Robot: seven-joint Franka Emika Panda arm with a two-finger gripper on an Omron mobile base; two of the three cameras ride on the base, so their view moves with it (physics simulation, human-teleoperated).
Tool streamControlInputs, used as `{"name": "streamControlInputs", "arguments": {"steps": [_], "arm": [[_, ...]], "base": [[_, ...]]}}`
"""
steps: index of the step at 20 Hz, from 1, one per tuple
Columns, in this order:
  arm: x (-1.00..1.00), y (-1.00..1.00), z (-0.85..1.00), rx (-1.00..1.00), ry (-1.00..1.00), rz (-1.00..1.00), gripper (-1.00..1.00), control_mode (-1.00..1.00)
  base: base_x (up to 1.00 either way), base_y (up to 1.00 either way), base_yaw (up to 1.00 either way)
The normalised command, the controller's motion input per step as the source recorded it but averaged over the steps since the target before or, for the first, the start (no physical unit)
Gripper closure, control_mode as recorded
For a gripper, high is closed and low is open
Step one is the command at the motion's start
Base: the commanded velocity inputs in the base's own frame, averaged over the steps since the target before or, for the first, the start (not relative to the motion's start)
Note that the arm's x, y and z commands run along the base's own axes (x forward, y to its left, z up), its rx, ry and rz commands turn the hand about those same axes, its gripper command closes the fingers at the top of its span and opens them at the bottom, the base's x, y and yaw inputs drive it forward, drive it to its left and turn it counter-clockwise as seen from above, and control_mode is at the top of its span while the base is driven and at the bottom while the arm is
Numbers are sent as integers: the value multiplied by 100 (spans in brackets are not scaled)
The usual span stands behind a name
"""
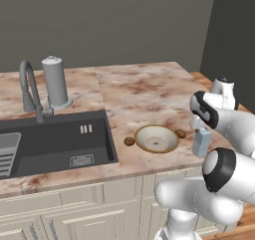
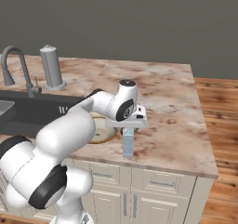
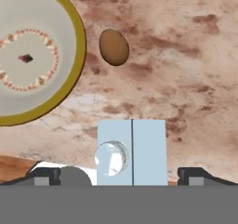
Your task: Gather the eggs and milk located in the vicinity of the sink area and place them right next to the bowl.
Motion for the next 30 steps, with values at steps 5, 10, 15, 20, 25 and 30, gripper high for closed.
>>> {"name": "streamControlInputs", "arguments": {"steps": [5,10,15,20,25,30], "arm": [[8,0,-18,0,0,0,-100,-100],[6,0,-18,0,2,0,-100,-100],[7,0,-18,0,2,0,-100,-100],[0,0,-14,0,3,0,100,-100],[-7,-2,-12,0,7,0,100,-100],[-22,-10,-14,0,3,0,100,-100]], "base": [[0,0,0],[0,0,0],[0,0,0],[0,0,0],[0,0,0],[0,0,0]]}}
